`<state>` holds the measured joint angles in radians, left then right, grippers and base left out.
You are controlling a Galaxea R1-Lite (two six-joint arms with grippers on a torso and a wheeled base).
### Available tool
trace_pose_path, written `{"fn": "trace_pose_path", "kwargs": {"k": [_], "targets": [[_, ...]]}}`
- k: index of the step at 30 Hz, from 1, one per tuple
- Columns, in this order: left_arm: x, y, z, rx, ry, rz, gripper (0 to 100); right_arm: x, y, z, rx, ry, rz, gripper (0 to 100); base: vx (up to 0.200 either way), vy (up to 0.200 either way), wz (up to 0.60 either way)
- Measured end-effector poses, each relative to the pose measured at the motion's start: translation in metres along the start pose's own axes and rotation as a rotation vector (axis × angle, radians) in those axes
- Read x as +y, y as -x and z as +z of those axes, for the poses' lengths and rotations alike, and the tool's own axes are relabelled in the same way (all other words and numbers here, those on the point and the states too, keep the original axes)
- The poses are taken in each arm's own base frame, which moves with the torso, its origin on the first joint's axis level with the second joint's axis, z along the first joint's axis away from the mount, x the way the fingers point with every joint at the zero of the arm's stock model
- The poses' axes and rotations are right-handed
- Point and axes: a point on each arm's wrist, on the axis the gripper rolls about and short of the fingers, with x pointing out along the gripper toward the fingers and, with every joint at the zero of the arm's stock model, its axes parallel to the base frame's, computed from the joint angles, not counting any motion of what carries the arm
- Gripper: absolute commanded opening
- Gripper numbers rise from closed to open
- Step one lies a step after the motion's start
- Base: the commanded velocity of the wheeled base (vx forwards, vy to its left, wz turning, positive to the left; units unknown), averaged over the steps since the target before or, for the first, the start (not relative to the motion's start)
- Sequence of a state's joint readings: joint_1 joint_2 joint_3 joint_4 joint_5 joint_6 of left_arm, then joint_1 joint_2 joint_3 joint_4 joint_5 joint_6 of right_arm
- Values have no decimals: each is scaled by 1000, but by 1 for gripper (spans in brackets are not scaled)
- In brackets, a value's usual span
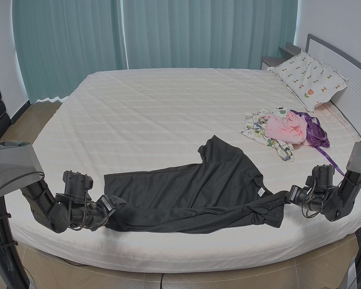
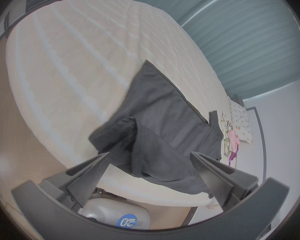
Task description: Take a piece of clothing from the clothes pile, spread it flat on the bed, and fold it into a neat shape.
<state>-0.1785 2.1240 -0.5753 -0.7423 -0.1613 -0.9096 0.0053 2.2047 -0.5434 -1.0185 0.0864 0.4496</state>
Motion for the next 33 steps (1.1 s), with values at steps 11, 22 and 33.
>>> {"fn": "trace_pose_path", "kwargs": {"k": [11,22,33], "targets": [[-21,-25,-34,-42,-196,72,100,2,4,-11,5,-3,18,0,0,0,0],[-19,-46,-52,-37,-266,106,100,4,4,-18,23,6,23,0,0,0,0],[-14,-45,-57,-18,-267,126,0,4,4,-20,28,7,22,0,0,0,0]]}}
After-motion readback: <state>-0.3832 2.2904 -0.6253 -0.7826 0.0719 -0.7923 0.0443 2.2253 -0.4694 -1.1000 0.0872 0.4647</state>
